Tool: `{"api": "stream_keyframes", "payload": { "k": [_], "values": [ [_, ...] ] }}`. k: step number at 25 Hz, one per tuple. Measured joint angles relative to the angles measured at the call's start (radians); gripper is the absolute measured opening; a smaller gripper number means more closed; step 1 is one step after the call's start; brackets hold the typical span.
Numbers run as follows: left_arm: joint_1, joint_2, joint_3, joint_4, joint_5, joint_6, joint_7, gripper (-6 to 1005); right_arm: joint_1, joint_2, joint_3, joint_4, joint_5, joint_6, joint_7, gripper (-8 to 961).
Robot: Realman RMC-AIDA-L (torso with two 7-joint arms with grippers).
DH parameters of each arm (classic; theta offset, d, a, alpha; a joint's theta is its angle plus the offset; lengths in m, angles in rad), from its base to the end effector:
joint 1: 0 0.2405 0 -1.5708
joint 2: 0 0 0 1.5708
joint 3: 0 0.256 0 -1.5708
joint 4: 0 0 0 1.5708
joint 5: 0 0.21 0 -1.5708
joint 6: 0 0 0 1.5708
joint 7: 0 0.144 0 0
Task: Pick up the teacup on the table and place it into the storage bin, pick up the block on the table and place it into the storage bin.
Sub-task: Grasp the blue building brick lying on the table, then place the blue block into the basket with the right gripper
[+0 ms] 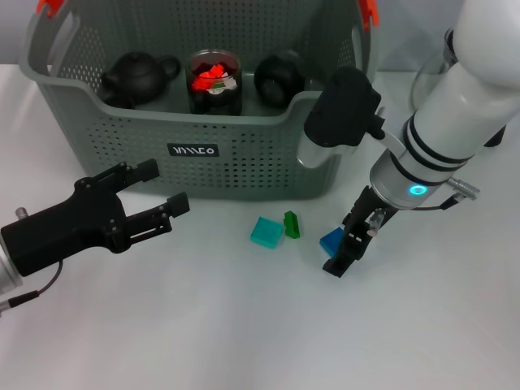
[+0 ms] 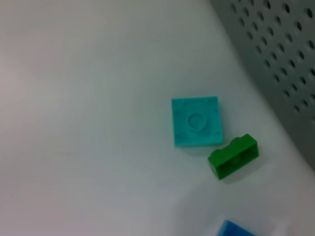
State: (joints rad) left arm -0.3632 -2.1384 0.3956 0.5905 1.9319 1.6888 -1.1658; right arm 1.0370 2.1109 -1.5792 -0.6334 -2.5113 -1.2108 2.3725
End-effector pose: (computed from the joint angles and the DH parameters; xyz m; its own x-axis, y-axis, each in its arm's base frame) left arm -0.3020 0.2738 0.0090 0.6207 0.2521 0.7424 0.5830 -0.7815 -0.2221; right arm 0.1539 0.3899 -0.1009 0.7980 -0.3984 0.4521 -0.2960 -0.9127 -0.2818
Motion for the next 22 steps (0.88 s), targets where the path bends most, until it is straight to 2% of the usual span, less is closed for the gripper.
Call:
{"api": "stream_keyframes", "payload": {
  "k": [6,12,20,22],
  "values": [
    [0.001,-0.003,0.001,0.0,0.004,-0.009,0.0,829,0.0,0.001,-0.028,0.001,0.002,0.006,0.005,928],
    [0.0,-0.005,0.0,0.0,0.004,-0.011,0.0,829,0.0,0.001,-0.035,0.002,0.015,0.008,0.016,773],
    [-0.002,-0.005,0.004,0.0,0.002,-0.011,0.0,829,-0.002,-0.003,-0.034,-0.011,0.017,0.001,0.023,432],
    [-0.002,-0.005,0.003,0.0,0.002,-0.011,0.0,829,-0.005,-0.006,-0.032,-0.022,0.017,-0.002,0.032,432]
  ]
}}
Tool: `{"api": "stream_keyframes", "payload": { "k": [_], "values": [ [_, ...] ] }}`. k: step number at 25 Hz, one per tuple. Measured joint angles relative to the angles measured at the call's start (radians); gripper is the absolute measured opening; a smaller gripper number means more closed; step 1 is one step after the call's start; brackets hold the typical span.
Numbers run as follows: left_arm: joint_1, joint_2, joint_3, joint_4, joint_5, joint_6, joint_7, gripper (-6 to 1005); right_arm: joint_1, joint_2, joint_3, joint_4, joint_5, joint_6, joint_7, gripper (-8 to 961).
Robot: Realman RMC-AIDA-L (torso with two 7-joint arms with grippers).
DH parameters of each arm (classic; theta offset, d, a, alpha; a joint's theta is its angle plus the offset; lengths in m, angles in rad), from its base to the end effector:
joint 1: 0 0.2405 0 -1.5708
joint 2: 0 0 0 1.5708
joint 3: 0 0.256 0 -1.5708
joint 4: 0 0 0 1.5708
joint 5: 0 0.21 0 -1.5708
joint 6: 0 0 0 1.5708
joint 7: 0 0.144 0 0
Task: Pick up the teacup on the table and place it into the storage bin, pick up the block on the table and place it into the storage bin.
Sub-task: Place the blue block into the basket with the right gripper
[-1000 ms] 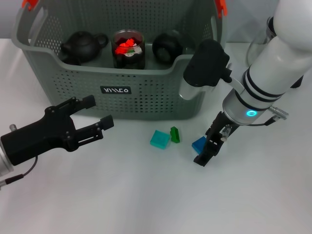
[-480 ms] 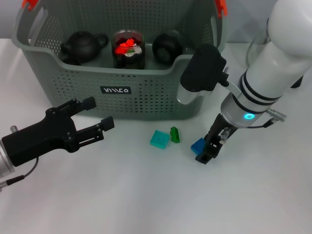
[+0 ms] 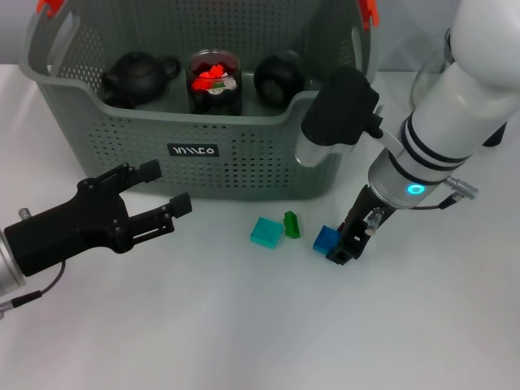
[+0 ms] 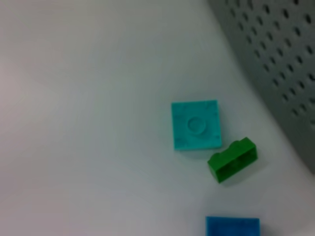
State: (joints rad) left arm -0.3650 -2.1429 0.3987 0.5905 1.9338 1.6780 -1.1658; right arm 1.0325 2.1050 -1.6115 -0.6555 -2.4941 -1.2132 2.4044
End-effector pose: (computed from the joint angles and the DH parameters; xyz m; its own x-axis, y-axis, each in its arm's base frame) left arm -0.3016 0.2748 0.0066 0.6222 0.2565 0.7397 0.5859 -0.7792 -0.2227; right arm 0.1508 0.3893 -0.1009 0.7965 -0.4057 0.4484 -0.3002 -0.9090 -0.2891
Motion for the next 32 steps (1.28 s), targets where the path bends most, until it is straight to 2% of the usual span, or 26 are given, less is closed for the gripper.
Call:
{"api": "stream_keyframes", "payload": {
  "k": [7,10,13,15,18,21,24,28,32],
  "values": [
    [0.002,0.0,-0.002,0.0,-0.001,0.002,0.0,829,-0.03,-0.004,0.015,-0.079,0.01,-0.076,-0.014,431],
    [0.005,0.0,-0.003,0.0,-0.003,0.004,0.0,829,-0.12,-0.007,0.07,-0.232,0.022,-0.159,-0.09,431],
    [0.005,0.002,-0.003,0.0,-0.004,0.003,0.0,829,-0.234,-0.007,0.168,-0.384,0.08,-0.242,-0.219,431],
    [0.003,0.002,-0.003,0.0,-0.004,0.003,-0.001,829,-0.305,-0.008,0.267,-0.439,0.148,-0.283,-0.303,431],
    [-0.003,0.003,-0.003,0.0,-0.004,0.002,-0.002,830,-0.382,-0.01,0.431,-0.461,0.273,-0.34,-0.432,431],
    [-0.01,0.004,-0.003,0.0,-0.004,0.0,-0.005,830,-0.461,-0.01,0.599,-0.44,0.485,-0.416,-0.619,430],
    [-0.017,0.006,-0.003,0.0,-0.004,-0.001,-0.007,830,-0.521,-0.01,0.708,-0.399,0.701,-0.473,-0.758,430],
    [-0.031,0.006,-0.002,0.0,-0.004,-0.001,-0.016,830,-0.55,-0.006,0.778,-0.389,0.924,-0.491,-0.772,432],
    [-0.036,0.007,-0.001,0.001,-0.004,0.001,-0.021,830,-0.499,-0.01,0.775,-0.466,0.994,-0.434,-0.656,431]
  ]
}}
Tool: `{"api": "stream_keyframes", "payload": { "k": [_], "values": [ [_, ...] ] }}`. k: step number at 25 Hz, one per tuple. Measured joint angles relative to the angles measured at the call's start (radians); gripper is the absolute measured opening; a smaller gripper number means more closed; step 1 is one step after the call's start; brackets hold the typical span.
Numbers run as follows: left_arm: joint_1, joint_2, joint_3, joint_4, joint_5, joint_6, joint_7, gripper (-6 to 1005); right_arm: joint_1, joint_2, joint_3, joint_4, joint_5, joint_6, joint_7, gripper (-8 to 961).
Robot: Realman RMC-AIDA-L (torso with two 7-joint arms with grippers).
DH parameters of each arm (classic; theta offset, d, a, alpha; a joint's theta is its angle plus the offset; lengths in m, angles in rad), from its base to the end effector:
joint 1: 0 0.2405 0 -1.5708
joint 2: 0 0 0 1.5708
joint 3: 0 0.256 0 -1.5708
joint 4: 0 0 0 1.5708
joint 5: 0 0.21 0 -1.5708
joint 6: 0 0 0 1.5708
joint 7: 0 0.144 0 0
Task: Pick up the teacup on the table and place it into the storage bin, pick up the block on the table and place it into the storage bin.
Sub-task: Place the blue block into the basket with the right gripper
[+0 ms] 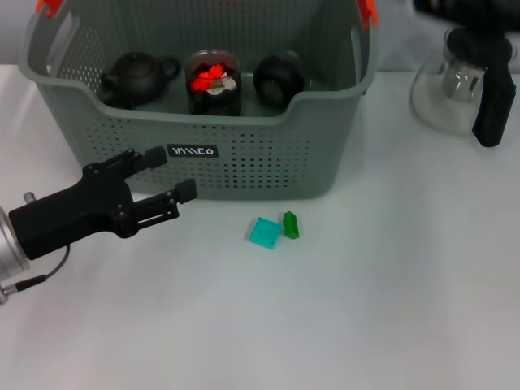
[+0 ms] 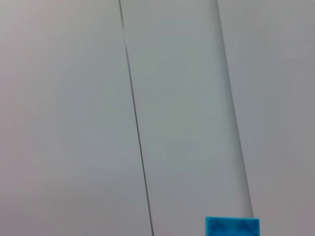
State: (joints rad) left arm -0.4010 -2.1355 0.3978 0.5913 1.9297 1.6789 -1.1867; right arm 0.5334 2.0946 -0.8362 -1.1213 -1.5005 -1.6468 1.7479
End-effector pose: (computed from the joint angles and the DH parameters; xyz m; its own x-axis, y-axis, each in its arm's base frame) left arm -0.2928 0.2864 0.0101 0.6225 0.2451 0.7432 0.5693 -0.7934 -0.2152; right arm 0.1377 0.3511 0.0883 0.6182 -0.0960 -0.7802 -0.3033 -0.9448 -0.1241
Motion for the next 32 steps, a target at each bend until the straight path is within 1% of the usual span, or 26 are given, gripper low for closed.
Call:
{"api": "stream_keyframes", "payload": {
  "k": [4,6,8,10,12,13,15,17,19,22,27,32],
  "values": [
    [0.0,0.0,-0.003,0.002,0.0,0.006,0.0,830,0.126,-0.005,-0.008,-0.116,-0.13,0.097,0.163,430],
    [0.001,0.0,-0.002,0.002,0.0,0.007,-0.001,830,0.208,-0.006,-0.023,-0.166,-0.238,0.164,0.275,430],
    [0.003,0.0,-0.002,0.003,0.0,0.007,-0.001,830,0.277,-0.012,-0.041,-0.191,-0.344,0.222,0.383,431],
    [0.004,0.0,-0.002,0.003,0.0,0.007,-0.001,830,0.377,-0.023,-0.074,-0.2,-0.52,0.303,0.54,431],
    [0.006,0.0,-0.002,0.004,0.0,0.007,-0.002,830,0.453,-0.025,-0.098,-0.189,-0.663,0.359,0.641,432],
    [0.007,-0.001,-0.002,0.005,0.0,0.007,-0.002,830,0.488,-0.023,-0.107,-0.178,-0.74,0.388,0.677,432],
    [0.007,-0.001,-0.002,0.005,0.0,0.008,-0.002,830,0.569,-0.011,-0.118,-0.134,-0.886,0.44,0.721,431],
    [0.007,-0.001,-0.002,0.005,0.0,0.008,-0.002,830,0.64,-0.002,-0.129,-0.06,-0.975,0.471,0.728,431],
    [0.007,-0.001,-0.002,0.004,0.0,0.008,-0.002,830,0.704,0.0,-0.165,0.038,-1.029,0.498,0.727,431],
    [0.007,-0.002,-0.002,0.002,-0.001,0.009,-0.002,830,0.772,0.0,-0.247,0.17,-1.091,0.552,0.723,430],
    [0.007,-0.003,-0.002,0.001,-0.001,0.009,-0.002,830,0.849,0.004,-0.359,0.352,-1.154,0.637,0.726,431],
    [0.008,-0.008,-0.002,0.0,-0.001,0.01,-0.002,830,0.873,0.005,-0.389,0.477,-1.157,0.717,0.731,431]
  ]
}}
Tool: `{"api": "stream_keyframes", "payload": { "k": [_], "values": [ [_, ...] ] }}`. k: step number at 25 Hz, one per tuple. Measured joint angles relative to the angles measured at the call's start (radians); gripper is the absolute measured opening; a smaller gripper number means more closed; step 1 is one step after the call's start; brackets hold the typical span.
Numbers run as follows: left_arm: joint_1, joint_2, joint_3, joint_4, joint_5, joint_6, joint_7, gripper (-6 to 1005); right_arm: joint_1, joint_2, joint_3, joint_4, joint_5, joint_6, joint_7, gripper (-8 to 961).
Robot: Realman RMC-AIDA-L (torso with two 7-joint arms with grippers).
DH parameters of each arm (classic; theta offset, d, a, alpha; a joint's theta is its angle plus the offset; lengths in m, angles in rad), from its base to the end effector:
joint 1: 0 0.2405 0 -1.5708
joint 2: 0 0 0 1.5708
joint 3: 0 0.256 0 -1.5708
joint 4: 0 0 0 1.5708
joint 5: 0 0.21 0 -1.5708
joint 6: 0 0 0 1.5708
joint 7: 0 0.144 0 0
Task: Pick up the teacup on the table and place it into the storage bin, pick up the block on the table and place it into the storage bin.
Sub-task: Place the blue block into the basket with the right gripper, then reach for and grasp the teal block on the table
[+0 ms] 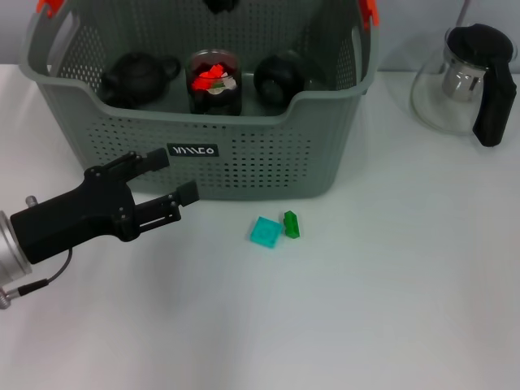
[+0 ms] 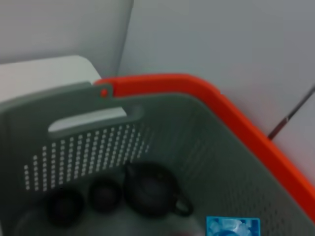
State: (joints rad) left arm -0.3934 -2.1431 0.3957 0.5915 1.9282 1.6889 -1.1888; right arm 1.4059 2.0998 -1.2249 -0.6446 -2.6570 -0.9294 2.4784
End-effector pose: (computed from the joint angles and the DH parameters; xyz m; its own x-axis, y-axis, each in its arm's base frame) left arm -0.2924 0.2828 0.0078 0.6109 0.2500 0.7512 0.5743 -0.7931 -0.2030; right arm -0.0303 0.4808 -0.0546 0.9703 -0.2399 0.0295 -0.1806 -0.8006 -0.5713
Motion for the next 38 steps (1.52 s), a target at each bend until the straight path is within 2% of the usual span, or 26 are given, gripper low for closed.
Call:
{"api": "stream_keyframes", "payload": {
  "k": [2,7,15,21,26,28,31,33,35,36,38],
  "values": [
    [0.001,-0.001,0.0,-0.001,0.0,0.0,0.0,830,0.005,0.001,-0.002,0.072,0.001,0.052,-0.001,432],
    [0.001,-0.002,0.0,-0.001,0.0,0.0,0.0,830,0.015,0.002,-0.011,0.128,0.001,0.082,-0.006,431],
    [0.002,-0.003,0.0,-0.001,0.001,0.0,0.0,830,0.016,0.004,-0.016,0.135,0.0,0.09,0.012,432],
    [0.007,-0.003,0.0,-0.001,0.002,0.0,0.0,830,0.017,0.003,-0.017,0.131,-0.005,0.137,0.019,486],
    [0.011,-0.003,0.0,-0.001,0.002,0.001,0.0,829,-0.002,0.003,-0.018,0.088,0.004,0.148,0.015,667],
    [0.011,-0.003,0.0,-0.001,0.002,0.002,0.0,829,-0.039,0.005,-0.022,0.015,0.023,0.123,0.012,667],
    [0.012,-0.003,0.0,-0.001,0.002,0.002,0.0,829,-0.162,0.006,-0.065,-0.175,0.117,0.065,0.001,666],
    [0.012,-0.003,0.0,-0.001,0.001,0.003,0.0,829,-0.286,0.002,-0.107,-0.342,0.229,0.029,-0.032,666],
    [0.012,-0.003,-0.001,-0.001,0.001,0.004,0.0,829,-0.448,0.001,-0.131,-0.537,0.369,0.009,-0.102,664],
    [0.011,-0.003,0.0,-0.001,0.001,0.006,0.0,829,-0.504,0.001,-0.137,-0.6,0.429,0.007,-0.136,662],
    [0.011,-0.003,0.0,-0.001,0.001,0.006,0.0,829,-0.667,0.0,-0.146,-0.719,0.614,0.002,-0.267,657]
  ]
}}
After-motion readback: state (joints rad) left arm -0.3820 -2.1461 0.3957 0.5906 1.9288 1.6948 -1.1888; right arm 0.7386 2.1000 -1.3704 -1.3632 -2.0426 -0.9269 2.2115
